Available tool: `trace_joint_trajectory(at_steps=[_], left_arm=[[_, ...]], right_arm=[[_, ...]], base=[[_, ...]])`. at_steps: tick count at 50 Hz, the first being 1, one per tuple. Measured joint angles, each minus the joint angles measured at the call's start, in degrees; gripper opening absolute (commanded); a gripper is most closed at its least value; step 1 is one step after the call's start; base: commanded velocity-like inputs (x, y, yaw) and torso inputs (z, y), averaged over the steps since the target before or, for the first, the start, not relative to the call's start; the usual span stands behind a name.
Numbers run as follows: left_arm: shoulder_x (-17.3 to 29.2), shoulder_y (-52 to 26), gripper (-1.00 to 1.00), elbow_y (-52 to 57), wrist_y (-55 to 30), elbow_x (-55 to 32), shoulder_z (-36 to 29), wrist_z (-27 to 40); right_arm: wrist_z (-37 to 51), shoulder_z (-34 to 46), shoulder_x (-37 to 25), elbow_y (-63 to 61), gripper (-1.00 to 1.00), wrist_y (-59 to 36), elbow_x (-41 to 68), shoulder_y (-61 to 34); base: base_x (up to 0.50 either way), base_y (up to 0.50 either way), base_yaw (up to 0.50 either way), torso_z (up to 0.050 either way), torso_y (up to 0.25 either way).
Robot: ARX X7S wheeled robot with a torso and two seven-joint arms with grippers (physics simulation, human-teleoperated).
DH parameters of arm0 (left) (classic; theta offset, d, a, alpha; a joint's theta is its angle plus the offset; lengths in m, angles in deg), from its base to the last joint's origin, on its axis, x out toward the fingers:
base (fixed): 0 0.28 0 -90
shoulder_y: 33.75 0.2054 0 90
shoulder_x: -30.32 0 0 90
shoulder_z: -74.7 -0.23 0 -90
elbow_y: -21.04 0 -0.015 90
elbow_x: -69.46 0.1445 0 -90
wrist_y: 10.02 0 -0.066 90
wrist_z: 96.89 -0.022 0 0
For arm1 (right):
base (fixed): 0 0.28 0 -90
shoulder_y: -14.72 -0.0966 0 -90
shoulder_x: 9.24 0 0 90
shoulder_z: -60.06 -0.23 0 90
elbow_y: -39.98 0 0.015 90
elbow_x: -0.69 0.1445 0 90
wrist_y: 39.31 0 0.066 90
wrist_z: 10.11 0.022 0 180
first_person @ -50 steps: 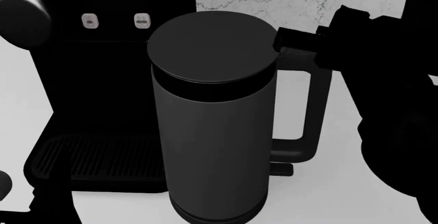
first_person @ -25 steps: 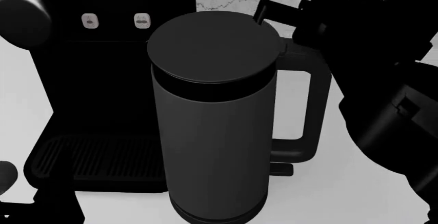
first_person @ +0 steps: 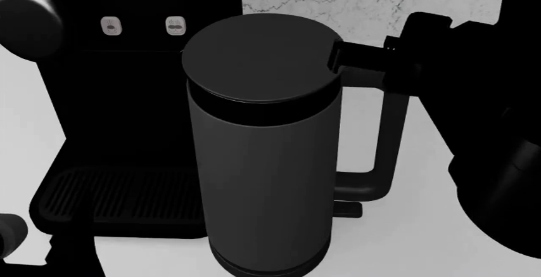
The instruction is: Press the button to open the lid of the electric kettle.
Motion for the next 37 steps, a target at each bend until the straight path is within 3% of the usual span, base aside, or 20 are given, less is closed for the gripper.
trace_joint_trajectory(at_steps=[37], left_arm=[[1.9, 0.9, 1.00, 0.3, 1.1, -3.1, -0.1, 2.3]], right_arm=[[-7.0, 4.9, -2.5, 2.2, -1.00, 6.1, -3.3, 2.1]], base=[[0.00, 0.00, 0.00, 0.000, 0.000]])
